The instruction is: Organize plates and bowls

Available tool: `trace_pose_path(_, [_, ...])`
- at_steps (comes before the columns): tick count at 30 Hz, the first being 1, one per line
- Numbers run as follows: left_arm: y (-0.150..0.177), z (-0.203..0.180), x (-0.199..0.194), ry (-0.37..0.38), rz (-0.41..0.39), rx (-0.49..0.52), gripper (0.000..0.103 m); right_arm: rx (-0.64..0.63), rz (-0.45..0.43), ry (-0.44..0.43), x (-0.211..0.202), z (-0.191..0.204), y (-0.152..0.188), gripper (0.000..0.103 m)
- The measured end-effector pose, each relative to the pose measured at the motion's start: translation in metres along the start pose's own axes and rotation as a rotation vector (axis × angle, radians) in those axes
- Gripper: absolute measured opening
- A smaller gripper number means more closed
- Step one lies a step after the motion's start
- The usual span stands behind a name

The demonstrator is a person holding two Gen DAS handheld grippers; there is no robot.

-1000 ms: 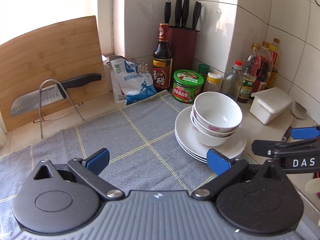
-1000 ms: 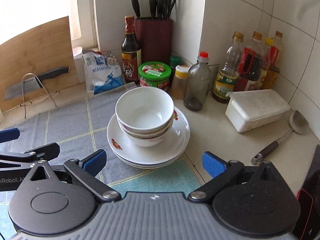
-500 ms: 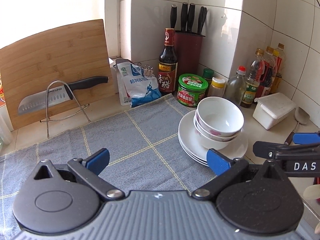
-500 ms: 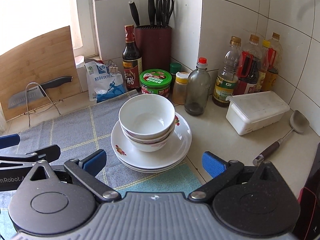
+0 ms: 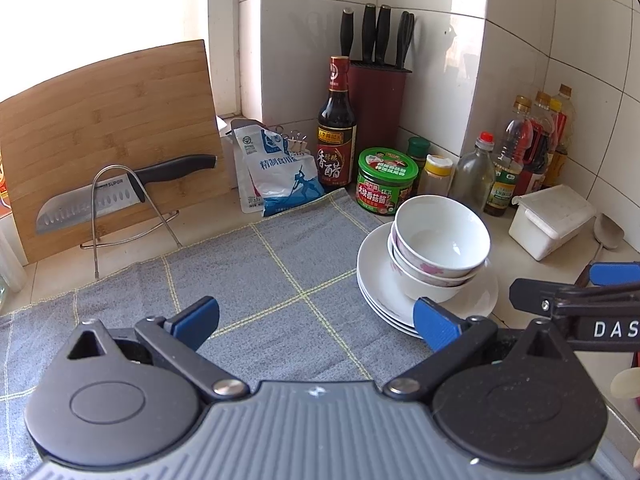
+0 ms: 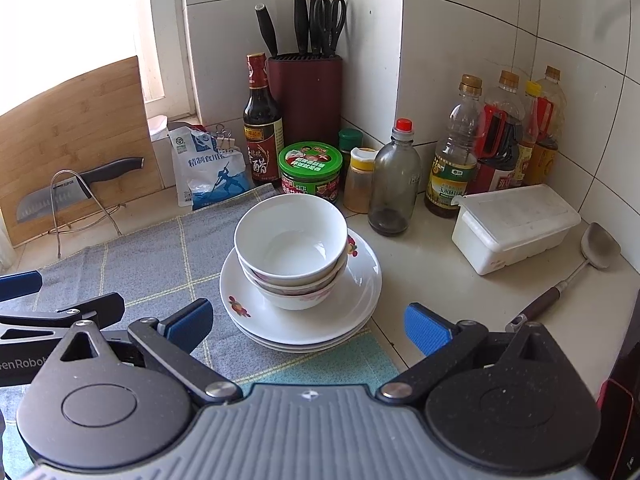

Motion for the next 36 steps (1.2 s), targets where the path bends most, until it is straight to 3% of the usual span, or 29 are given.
trace_pose_path(36, [-0.0027, -0.0021, 0.0077, -0.007, 0.007, -0.002, 0.102, -0.021, -0.010, -0.003, 0.0041, 0.0000, -0.0076, 0.103])
Point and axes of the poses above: each gripper's, at about its wrist camera, not at the fingertips, and x roughly the way its jaws point, z to its left, y to its underside, the point moved 5 cm from there along x, roughly the way its jaws point, and after that the axes turned 1 degree about y, right-handed, at the moved point
